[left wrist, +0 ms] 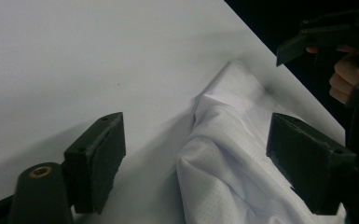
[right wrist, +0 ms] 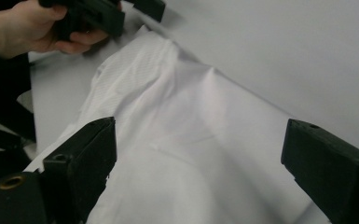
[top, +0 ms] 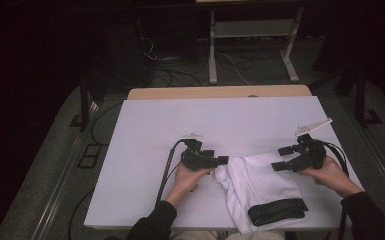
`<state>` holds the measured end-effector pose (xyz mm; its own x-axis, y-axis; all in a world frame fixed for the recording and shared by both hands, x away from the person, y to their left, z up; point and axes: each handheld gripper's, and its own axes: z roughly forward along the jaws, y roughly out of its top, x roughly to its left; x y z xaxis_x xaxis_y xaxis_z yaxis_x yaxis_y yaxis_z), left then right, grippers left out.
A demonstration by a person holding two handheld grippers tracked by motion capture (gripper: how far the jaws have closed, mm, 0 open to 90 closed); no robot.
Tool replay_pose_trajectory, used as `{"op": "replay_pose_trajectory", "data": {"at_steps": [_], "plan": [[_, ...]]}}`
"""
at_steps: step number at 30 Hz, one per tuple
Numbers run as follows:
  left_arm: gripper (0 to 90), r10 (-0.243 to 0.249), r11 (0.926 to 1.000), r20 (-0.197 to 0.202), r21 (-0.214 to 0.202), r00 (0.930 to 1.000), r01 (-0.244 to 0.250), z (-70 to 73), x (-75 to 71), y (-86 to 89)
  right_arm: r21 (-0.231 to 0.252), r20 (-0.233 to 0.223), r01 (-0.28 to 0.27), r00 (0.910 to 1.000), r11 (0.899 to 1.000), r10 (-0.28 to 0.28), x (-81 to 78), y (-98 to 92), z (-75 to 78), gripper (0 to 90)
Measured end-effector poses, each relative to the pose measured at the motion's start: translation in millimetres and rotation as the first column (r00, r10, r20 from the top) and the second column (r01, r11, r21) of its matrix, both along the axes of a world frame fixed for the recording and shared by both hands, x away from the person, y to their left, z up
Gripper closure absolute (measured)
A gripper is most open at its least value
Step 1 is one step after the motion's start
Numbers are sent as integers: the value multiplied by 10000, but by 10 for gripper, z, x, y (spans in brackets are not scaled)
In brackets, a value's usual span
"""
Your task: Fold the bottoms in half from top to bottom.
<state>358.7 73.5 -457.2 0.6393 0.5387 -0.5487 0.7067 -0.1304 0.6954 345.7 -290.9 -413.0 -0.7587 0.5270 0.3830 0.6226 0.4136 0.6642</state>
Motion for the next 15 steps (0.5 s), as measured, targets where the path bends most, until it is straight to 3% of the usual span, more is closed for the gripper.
{"op": "replay_pose_trajectory", "data": {"at_steps": [8,15], "plan": [[317,-345,9994,-449,15,9984,346,-65,23,-13,4,-151,748,9971,9972,-748,186,-120,-85,133],[499,-717,9974,-738,37,9947,722,-103,27,-31,-74,-421,1407,9891,9900,-1408,331,-219,-223,193]]}}
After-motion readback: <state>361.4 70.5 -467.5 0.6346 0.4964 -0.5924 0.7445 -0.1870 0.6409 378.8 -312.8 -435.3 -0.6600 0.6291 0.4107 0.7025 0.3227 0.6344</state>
